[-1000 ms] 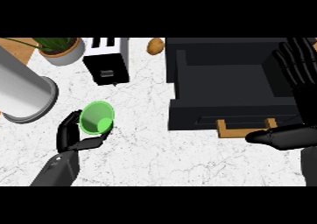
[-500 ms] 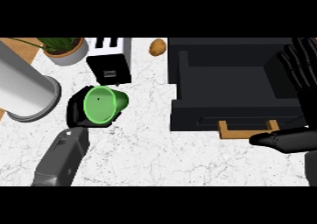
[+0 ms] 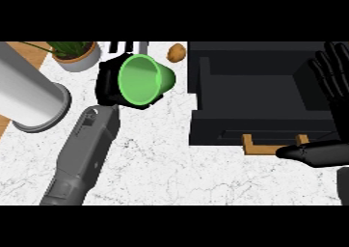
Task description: Pick up the cup, place it into the drawer and close the drawer
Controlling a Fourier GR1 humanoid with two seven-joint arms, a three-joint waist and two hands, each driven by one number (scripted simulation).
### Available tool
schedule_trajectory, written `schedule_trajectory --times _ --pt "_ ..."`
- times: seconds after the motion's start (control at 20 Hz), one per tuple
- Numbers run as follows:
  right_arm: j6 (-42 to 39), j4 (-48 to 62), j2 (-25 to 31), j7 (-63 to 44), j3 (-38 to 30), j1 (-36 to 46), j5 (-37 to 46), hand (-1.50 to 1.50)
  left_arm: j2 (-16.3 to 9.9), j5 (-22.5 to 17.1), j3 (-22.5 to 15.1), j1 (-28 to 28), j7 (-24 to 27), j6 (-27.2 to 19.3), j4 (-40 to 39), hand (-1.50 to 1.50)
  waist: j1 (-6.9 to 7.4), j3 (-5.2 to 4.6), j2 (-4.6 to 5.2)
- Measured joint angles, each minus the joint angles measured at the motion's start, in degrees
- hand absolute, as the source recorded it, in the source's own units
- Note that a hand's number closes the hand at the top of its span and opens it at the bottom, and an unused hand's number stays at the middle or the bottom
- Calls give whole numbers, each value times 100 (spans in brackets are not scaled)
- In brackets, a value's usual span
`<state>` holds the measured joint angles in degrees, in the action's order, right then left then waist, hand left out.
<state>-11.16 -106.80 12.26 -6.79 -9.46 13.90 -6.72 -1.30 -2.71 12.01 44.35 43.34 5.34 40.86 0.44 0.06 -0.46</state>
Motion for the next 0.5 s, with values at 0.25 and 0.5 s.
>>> schedule_trajectory --times 0.25,0.5 --pt "-1 98 -1 51 -3 54 24 -150 90 -242 -547 676 -1149 -617 596 150 -43 -2 7" --pt "-28 270 23 216 -65 120 31 -150 118 -455 -1049 1402 -1981 -1382 687 150 -106 -3 31"
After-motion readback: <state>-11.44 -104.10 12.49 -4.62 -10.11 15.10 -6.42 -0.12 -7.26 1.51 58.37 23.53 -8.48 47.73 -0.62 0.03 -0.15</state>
